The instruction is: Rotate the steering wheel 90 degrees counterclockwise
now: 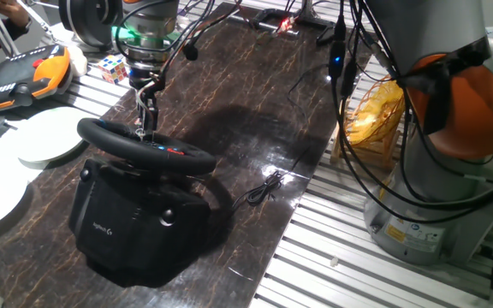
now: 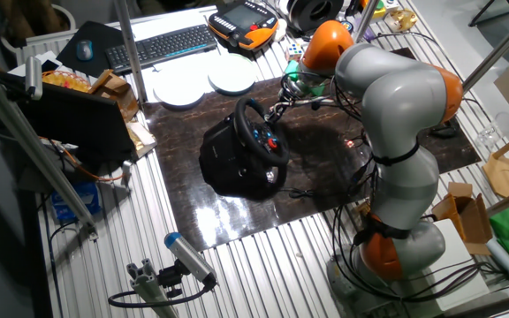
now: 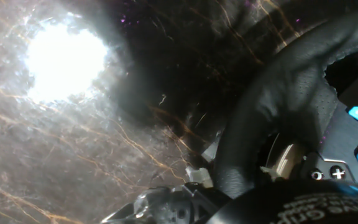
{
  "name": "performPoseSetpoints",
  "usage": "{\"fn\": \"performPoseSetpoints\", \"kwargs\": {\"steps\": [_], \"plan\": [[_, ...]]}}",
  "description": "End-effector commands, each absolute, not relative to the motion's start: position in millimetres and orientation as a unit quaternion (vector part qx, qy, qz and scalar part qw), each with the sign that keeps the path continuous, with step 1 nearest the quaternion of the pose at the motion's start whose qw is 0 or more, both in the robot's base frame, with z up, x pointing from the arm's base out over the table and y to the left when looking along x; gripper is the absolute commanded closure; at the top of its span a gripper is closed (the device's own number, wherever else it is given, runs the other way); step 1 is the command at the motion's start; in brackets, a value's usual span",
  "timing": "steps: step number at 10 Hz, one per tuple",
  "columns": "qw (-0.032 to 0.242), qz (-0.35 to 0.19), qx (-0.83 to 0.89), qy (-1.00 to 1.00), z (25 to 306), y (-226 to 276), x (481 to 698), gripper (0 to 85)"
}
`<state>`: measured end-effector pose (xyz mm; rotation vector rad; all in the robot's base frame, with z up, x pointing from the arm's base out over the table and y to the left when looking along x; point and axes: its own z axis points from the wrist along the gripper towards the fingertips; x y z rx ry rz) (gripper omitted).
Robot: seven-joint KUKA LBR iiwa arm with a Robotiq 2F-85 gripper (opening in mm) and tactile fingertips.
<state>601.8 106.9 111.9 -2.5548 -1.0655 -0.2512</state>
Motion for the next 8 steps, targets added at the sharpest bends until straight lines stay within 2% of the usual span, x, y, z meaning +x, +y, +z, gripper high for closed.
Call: {"fn": "performPoseSetpoints", "kwargs": {"steps": [1, 8], "plan": [[0.180, -0.089, -0.903, -0.380, 112.0, 107.0, 601.9, 51.0], [0.172, -0.100, -0.890, -0.411, 118.5, 109.0, 598.8, 57.3]]}}
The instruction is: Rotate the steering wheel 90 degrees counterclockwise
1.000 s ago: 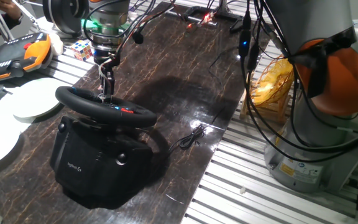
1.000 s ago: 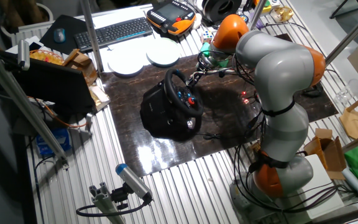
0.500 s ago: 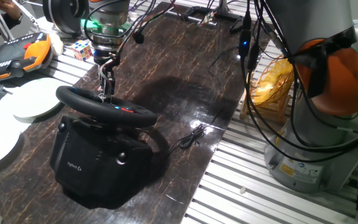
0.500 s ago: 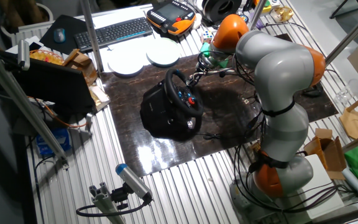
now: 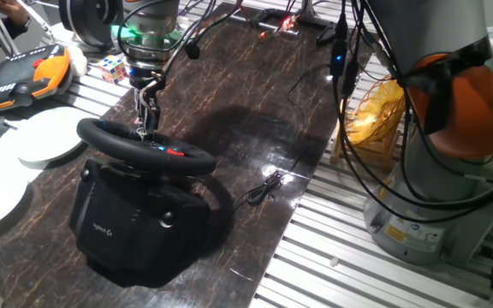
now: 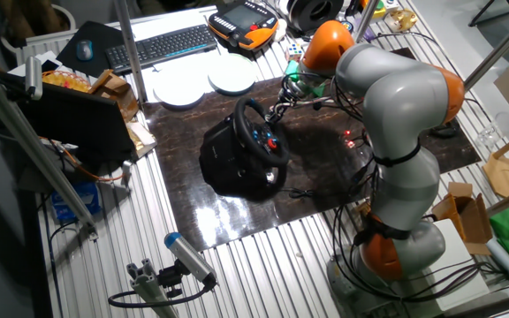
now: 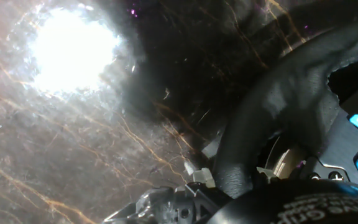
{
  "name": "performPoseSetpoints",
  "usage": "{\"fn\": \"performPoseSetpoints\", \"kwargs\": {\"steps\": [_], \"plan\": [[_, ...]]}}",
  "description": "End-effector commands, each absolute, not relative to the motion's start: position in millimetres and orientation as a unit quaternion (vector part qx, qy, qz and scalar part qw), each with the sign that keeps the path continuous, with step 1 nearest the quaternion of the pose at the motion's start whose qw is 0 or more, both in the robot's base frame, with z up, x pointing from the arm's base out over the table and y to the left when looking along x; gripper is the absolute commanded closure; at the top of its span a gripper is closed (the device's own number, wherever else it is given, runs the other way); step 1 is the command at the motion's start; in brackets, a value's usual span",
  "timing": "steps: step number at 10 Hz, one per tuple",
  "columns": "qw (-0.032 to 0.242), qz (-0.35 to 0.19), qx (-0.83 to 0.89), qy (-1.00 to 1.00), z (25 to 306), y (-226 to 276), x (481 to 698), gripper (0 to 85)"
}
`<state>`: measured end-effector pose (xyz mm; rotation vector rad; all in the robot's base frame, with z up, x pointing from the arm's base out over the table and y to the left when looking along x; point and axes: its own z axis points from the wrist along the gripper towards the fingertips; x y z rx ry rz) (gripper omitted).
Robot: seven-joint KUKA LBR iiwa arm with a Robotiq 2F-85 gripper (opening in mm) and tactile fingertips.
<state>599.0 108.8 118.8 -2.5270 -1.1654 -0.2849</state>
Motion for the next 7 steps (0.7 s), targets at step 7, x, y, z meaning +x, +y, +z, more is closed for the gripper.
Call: {"fn": "performPoseSetpoints", "kwargs": {"steps": [7], "plan": [[0.164, -0.111, -0.874, -0.444, 126.9, 124.7, 596.1, 57.3]]}}
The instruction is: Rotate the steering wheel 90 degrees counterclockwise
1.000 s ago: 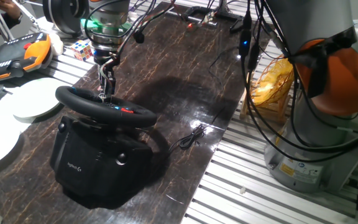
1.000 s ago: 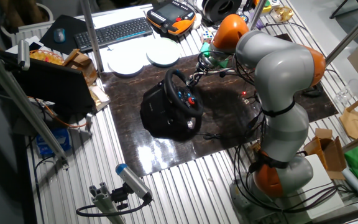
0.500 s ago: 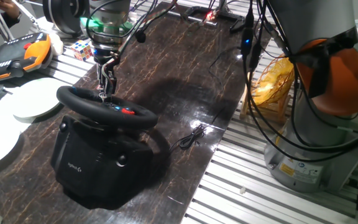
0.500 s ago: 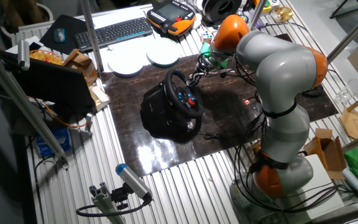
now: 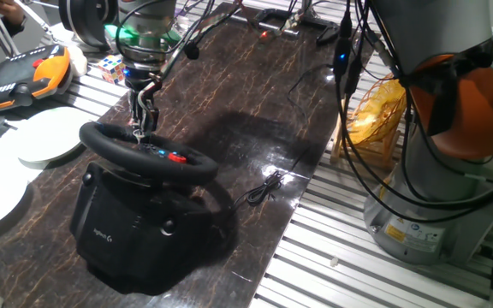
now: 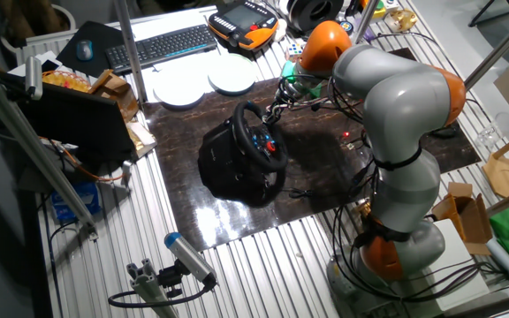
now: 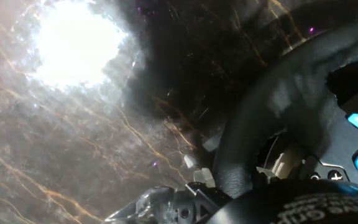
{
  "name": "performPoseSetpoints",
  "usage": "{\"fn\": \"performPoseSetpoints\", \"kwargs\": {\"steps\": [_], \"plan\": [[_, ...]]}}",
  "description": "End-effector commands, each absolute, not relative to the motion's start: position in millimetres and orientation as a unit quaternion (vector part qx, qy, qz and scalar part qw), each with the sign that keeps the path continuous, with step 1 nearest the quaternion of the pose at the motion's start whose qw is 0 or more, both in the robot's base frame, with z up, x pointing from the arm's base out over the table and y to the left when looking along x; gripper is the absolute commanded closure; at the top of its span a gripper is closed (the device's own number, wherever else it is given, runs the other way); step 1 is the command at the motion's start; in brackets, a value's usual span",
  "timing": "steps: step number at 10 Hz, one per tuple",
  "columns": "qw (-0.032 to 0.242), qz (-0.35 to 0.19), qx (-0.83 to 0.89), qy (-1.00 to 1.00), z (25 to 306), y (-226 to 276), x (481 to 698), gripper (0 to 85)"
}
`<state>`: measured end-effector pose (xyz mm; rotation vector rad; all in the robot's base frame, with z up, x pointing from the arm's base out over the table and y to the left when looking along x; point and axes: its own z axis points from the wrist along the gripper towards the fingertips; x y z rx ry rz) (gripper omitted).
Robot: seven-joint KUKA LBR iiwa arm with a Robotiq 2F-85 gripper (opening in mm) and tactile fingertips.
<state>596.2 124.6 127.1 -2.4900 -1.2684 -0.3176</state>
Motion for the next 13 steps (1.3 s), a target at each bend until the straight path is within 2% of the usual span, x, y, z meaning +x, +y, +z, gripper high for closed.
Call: {"fn": "performPoseSetpoints", "kwargs": {"steps": [1, 4, 7, 8, 13], "plan": [[0.163, -0.115, -0.870, -0.451, 127.7, 124.8, 595.7, 57.3], [0.156, -0.127, -0.849, -0.488, 127.4, 124.7, 596.6, 62.0], [0.149, -0.140, -0.826, -0.525, 126.5, 123.7, 598.3, 76.0], [0.149, -0.141, -0.828, -0.523, 127.1, 124.1, 598.0, 84.3], [0.144, -0.138, -0.828, -0.523, 130.7, 123.8, 596.5, 84.3]]}}
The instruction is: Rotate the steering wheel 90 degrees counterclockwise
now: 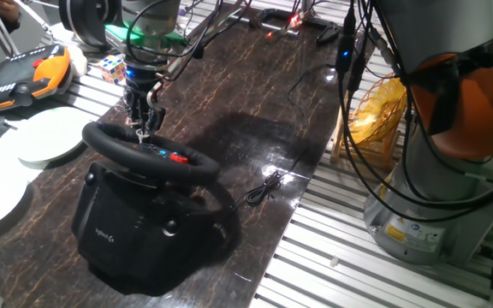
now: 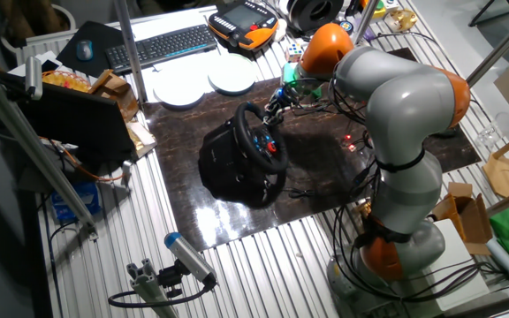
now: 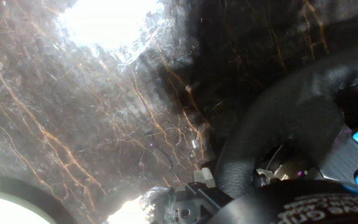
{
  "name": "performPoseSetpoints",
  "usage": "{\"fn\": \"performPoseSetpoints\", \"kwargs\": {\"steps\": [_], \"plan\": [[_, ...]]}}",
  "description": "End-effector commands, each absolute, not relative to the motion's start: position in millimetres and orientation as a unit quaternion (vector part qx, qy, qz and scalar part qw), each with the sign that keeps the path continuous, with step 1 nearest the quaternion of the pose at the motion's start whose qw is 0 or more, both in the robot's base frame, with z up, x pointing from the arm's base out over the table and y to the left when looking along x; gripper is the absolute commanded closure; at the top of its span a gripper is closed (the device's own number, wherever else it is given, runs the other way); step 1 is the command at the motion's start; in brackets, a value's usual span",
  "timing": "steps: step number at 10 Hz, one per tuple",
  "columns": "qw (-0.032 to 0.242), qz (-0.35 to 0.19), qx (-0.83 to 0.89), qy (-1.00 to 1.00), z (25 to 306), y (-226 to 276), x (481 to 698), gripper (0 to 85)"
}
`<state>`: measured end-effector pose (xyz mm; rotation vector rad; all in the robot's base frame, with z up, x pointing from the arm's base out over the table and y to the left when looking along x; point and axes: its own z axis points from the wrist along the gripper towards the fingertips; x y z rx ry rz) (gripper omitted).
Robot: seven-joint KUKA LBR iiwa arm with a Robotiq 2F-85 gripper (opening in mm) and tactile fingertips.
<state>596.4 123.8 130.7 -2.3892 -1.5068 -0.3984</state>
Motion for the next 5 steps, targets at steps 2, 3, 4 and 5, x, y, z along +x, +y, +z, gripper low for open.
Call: {"fn": "performPoseSetpoints", "kwargs": {"steps": [2, 3, 4, 5], "plan": [[0.145, -0.137, -0.830, -0.521, 130.5, 123.9, 596.6, 84.3], [0.145, -0.136, -0.832, -0.518, 130.2, 124.1, 596.7, 84.3], [0.146, -0.135, -0.830, -0.521, 130.2, 124.1, 596.7, 84.3], [0.145, -0.133, -0.827, -0.526, 130.2, 124.1, 596.7, 84.3]]}}
